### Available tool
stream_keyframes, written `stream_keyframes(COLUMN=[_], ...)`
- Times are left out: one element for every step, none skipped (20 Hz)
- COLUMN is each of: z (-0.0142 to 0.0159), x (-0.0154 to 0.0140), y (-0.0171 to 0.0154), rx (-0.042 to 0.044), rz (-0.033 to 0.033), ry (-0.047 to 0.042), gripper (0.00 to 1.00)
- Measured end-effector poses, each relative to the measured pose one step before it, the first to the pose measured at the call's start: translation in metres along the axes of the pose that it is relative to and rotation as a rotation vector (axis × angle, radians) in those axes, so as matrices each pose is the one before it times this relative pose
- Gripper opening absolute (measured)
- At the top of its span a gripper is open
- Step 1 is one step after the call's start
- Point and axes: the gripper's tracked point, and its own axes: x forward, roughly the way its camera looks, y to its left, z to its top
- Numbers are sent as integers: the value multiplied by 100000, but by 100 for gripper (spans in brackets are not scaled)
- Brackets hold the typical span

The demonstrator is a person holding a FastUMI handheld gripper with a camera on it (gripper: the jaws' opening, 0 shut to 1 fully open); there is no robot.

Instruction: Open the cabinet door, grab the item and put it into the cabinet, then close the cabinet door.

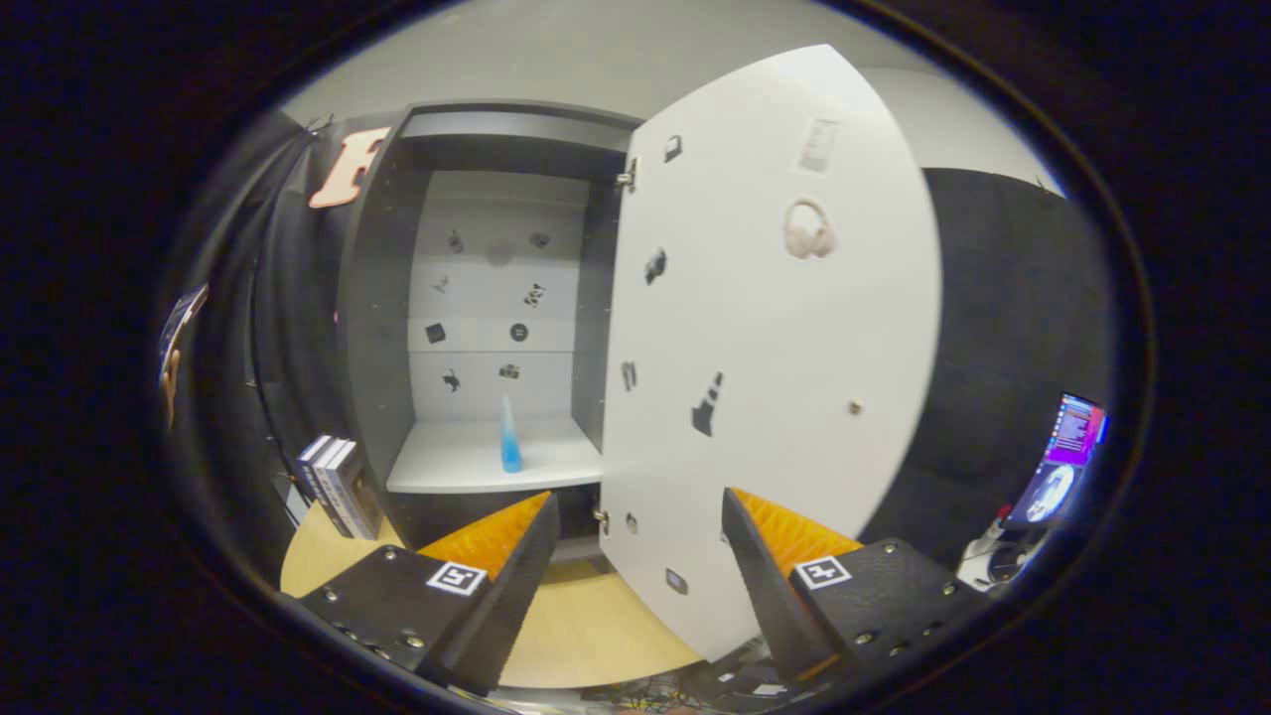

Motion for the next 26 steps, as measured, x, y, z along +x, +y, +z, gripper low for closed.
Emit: stream_keyframes(z=[-425, -594, -608, -476, -252, -32, -324, 68, 51, 238, 185, 331, 305, 416, 382, 241, 220, 42, -121, -47, 81, 67, -126, 63, -150, -12], x=[-829, -459, -399, -221, -4, 102, -368, 270, 423, 611, 558, 596, 749, 613, 597, 489, 363, 283, 307, 278, -101, 49, -66, -44, -47, -83], y=[-1880, -1935, -1876, -1921, -1873, -1749, -1621, -1463, -1108, -748, -496, -228, -156, 77, 267, 351, 503, 571, 143, -363, 121, 310, 291, 347, 316, 204], rx=[948, 1374, 1464, 1221, 859, 661, 556, 526, 705, 764, 486, 259, -54, -73, 27, 292, 531, 513, -42, -832, -303, -270, -188, 468, 201, 339], rz=[-4264, -4367, -4222, -4161, -3972, -3385, -3322, -2688, -2100, -1572, -965, -872, -467, 257, 326, 734, 1172, 1407, 345, -505, 726, 1791, 2407, 2846, 2751, 2262], ry=[1078, 1095, 1367, 983, 1078, 554, 362, 49, 23, -173, -489, -599, -682, -784, -849, -559, -427, -21, 385, -286, -285, -320, 329, 201, 779, 264], gripper=[97, 97, 97, 97, 97, 97, 97, 97, 97, 97, 97, 97, 97, 97, 97, 97, 97, 97, 97, 97, 96, 96, 95, 95, 95, 95])
